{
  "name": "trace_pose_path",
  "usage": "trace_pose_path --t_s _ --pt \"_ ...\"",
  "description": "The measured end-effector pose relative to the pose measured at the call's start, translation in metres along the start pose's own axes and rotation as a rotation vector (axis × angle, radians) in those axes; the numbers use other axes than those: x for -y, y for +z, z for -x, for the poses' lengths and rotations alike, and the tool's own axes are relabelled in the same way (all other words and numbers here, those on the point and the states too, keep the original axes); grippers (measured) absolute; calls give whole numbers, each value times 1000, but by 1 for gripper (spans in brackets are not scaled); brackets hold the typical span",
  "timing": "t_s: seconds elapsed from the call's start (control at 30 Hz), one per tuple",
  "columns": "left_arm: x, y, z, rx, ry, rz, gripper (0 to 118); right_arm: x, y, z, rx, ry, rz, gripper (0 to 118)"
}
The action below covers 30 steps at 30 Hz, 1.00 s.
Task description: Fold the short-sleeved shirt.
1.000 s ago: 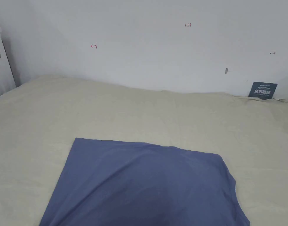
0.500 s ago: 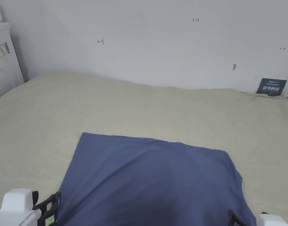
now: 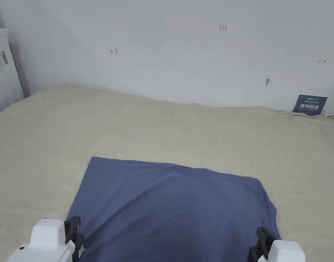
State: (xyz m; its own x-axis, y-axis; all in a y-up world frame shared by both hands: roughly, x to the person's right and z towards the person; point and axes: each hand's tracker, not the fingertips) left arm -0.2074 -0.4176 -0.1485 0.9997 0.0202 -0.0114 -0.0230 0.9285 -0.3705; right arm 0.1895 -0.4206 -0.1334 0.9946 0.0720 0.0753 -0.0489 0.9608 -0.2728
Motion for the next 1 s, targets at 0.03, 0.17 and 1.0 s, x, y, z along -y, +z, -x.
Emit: trace_pose_path --t_s 0.03,0.17,1.0 --pt "2 1 3 -6 13 24 0 1 -1 1 -7 1 3 1" --pt "9 0 29 -20 118 222 0 3 0 1 -8 -10 12 1" --pt "78 -56 70 -108 96 603 60 19 -9 12 -29 18 86 1"
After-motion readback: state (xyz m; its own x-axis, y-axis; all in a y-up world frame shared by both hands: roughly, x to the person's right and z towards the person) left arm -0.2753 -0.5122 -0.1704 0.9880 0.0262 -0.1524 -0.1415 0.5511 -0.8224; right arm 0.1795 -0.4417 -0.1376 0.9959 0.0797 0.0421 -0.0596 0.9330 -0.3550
